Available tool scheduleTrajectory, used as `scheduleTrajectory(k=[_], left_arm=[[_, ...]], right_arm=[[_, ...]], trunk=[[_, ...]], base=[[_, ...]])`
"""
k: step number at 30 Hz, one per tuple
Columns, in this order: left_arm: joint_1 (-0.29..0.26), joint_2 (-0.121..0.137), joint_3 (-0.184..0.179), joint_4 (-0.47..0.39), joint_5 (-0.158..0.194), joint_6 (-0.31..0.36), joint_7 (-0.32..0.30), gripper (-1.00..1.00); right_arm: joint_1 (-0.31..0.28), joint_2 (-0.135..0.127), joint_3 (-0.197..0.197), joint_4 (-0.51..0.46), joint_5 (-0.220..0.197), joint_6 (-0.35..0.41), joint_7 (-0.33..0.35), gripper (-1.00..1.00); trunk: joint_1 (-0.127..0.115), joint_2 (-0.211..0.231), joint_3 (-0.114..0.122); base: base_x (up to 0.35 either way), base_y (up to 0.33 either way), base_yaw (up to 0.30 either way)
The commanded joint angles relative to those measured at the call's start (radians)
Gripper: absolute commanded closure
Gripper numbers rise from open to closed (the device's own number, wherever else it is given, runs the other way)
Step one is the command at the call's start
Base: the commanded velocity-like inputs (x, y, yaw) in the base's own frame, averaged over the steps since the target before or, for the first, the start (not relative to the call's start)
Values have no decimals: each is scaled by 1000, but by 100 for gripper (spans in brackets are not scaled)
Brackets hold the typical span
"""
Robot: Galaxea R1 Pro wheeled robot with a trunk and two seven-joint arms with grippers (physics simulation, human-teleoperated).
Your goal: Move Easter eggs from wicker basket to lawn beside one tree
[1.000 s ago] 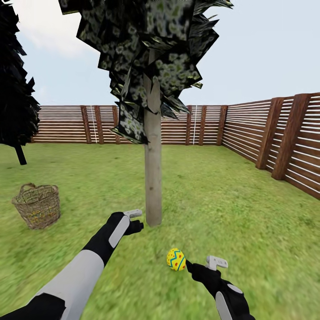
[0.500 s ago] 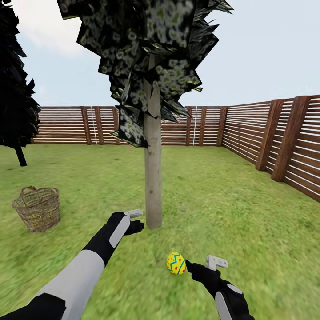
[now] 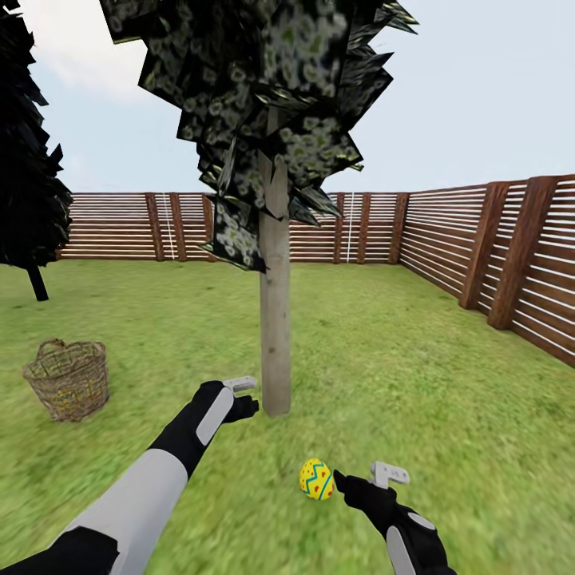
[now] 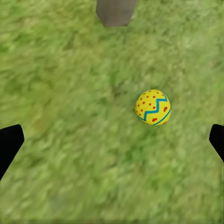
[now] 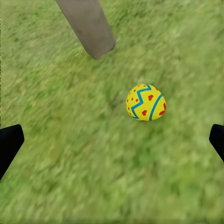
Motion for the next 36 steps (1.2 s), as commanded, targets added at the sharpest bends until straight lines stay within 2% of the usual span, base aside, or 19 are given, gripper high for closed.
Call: scheduleTrajectory(k=[1,16,36], left_arm=[[-1,1,-3,-1,11,2,10,-100],[-1,1,-3,-1,10,2,10,-100],[-1,1,-3,-1,10,2,10,-100]], right_arm=[[0,0,0,-1,-8,4,-4,-100],[0,1,6,-1,-7,5,-4,-100],[-2,3,8,38,-5,4,-4,-100]], trunk=[[-4,7,2],[-62,112,50],[-138,252,129]], base=[[0,0,0],[0,0,24],[0,0,240]])
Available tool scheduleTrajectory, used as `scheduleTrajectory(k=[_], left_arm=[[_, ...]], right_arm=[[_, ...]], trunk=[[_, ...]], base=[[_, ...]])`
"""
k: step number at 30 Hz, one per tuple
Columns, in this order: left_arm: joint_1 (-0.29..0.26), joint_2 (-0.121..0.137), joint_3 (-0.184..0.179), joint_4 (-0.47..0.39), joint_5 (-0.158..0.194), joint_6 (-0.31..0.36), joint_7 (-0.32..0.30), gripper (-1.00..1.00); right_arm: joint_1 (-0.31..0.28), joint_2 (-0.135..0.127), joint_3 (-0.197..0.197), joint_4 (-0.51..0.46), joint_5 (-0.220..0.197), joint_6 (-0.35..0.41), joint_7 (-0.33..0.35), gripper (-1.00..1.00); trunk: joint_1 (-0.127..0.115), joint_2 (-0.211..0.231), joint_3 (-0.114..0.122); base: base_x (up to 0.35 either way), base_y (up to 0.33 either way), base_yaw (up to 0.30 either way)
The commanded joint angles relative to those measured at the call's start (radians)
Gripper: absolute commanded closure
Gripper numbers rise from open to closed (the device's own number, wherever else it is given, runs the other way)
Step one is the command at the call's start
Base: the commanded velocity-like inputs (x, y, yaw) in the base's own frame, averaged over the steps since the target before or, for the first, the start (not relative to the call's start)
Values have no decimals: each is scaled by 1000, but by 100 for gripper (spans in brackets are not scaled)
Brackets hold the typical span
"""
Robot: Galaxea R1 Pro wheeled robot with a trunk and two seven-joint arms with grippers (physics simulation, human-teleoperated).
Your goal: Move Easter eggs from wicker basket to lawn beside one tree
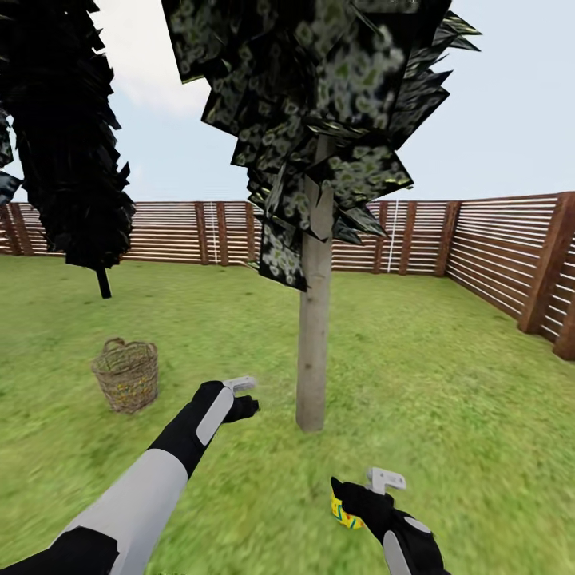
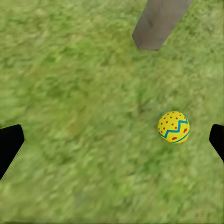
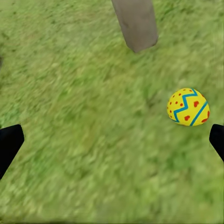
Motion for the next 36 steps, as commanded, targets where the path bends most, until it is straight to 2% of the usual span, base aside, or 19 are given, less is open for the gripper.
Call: scheduleTrajectory(k=[1,36], left_arm=[[-1,0,-3,-1,11,1,9,-100],[-1,1,-3,0,12,0,9,-100]], right_arm=[[0,0,0,-1,-7,4,-4,-100],[-3,2,6,38,-1,4,-4,-100]], trunk=[[-4,7,3],[-138,252,142]], base=[[0,0,256],[-13,0,256]])
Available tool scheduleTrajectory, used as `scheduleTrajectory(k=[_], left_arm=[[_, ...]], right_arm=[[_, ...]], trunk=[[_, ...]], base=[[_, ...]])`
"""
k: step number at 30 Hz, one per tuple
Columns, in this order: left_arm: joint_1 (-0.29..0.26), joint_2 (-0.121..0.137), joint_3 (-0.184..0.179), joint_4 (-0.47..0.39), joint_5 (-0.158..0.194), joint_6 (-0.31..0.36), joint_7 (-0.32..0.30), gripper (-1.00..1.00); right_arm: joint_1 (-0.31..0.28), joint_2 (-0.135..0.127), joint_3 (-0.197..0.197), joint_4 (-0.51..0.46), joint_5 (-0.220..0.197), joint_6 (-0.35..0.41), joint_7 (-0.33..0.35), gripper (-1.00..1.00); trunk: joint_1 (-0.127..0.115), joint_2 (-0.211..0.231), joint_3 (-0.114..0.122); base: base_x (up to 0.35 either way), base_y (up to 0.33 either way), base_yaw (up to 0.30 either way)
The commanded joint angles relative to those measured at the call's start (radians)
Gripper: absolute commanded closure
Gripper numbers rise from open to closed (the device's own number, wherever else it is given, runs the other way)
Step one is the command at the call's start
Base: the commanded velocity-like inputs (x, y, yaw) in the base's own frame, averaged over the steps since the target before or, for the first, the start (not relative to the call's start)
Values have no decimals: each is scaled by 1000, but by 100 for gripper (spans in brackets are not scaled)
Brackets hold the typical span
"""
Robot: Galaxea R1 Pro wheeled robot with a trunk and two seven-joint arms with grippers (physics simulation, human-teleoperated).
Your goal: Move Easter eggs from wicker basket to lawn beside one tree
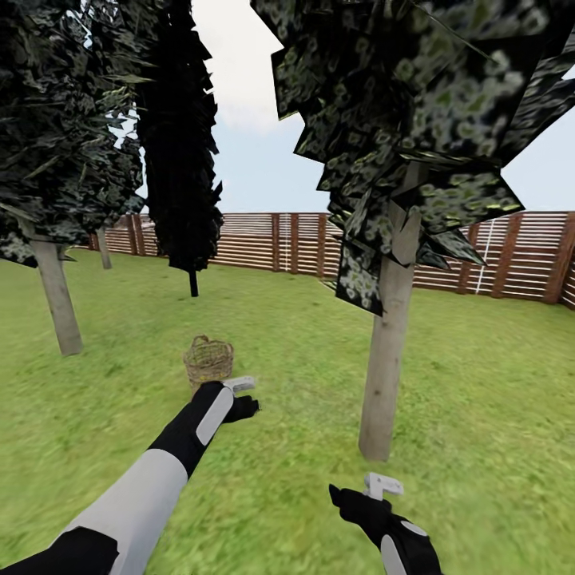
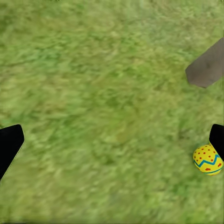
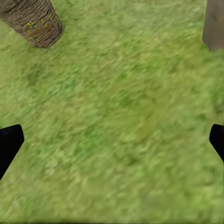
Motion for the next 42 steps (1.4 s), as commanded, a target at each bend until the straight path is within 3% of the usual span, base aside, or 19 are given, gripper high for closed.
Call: scheduleTrajectory(k=[1,16,20,42], left_arm=[[-1,0,-3,0,10,1,10,-100],[-1,0,-3,0,10,2,9,-100],[-1,1,-3,0,10,2,8,-100],[-1,7,-2,1,10,-1,7,-100]], right_arm=[[-1,0,0,-1,-7,4,-4,-100],[-2,0,9,1,-10,-65,-4,-100],[-2,2,31,3,-7,-67,-5,-100],[-2,6,47,22,-6,-69,-5,-100]], trunk=[[-4,7,3],[-61,112,54],[-77,140,67],[-161,294,136]], base=[[0,0,256],[0,0,104],[0,0,139],[0,0,268]])
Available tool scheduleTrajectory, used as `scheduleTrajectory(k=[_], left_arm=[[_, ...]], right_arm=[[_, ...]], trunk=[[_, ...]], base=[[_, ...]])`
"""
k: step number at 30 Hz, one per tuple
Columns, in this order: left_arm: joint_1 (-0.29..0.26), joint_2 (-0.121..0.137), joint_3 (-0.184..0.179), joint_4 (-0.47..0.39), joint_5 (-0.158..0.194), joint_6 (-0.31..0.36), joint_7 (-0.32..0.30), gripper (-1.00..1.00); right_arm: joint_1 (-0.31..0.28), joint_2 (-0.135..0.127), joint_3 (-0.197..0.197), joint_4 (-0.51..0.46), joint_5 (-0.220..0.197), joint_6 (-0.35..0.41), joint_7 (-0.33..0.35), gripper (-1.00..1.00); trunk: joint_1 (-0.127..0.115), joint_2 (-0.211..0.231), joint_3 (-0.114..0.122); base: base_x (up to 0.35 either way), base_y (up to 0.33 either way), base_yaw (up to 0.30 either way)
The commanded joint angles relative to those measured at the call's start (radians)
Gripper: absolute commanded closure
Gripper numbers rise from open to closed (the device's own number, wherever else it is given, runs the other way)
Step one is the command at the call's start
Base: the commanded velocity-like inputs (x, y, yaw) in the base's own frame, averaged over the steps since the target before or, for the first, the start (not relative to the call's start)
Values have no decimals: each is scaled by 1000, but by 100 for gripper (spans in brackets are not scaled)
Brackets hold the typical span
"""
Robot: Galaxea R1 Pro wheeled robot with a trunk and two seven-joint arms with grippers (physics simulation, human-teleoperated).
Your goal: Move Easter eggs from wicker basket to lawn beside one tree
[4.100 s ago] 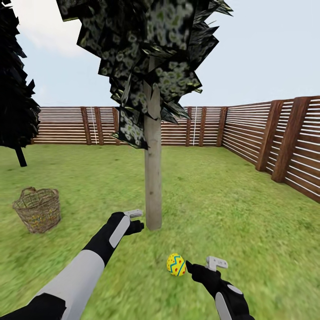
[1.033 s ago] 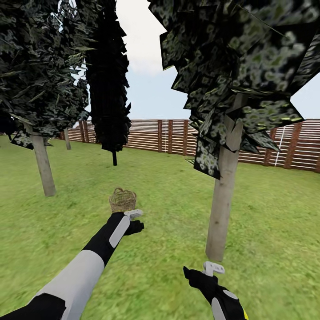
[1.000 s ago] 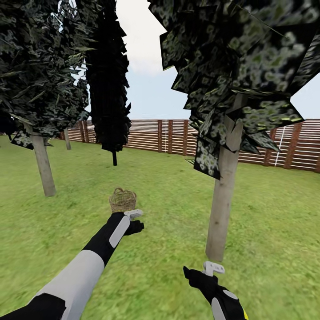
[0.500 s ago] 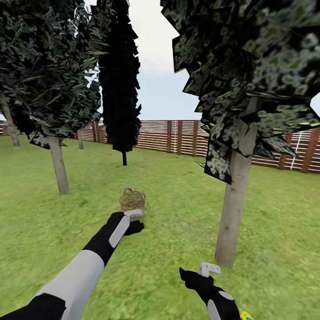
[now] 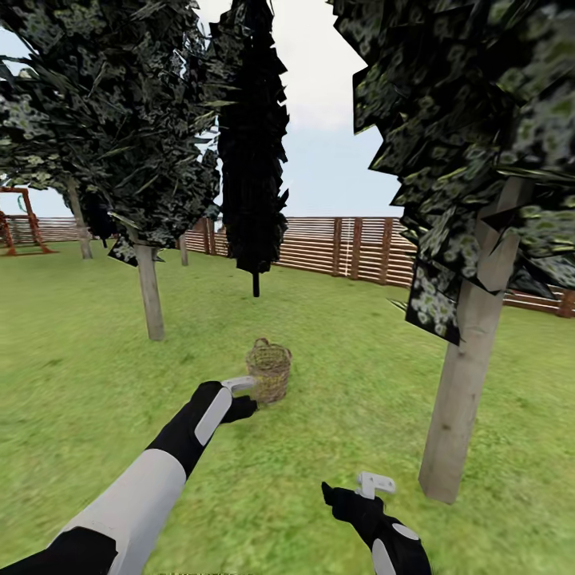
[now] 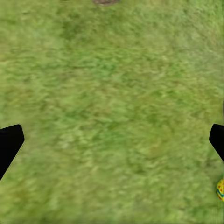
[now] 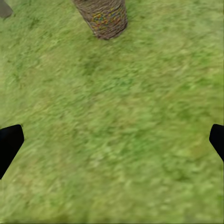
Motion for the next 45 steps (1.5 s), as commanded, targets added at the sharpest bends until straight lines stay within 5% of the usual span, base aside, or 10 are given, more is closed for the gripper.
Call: scheduleTrajectory(k=[1,12,45], left_arm=[[-1,1,-3,0,10,1,9,-100],[-1,-1,-4,14,10,-5,9,-100],[-3,-1,-4,18,10,1,8,-100]], right_arm=[[0,0,0,-2,-8,5,-4,-100],[0,0,10,2,-9,3,-4,-100],[0,1,12,8,-17,1,-26,-100]], trunk=[[-4,6,2],[-46,83,36],[-173,314,137]], base=[[0,0,285],[0,0,212],[0,0,4]])
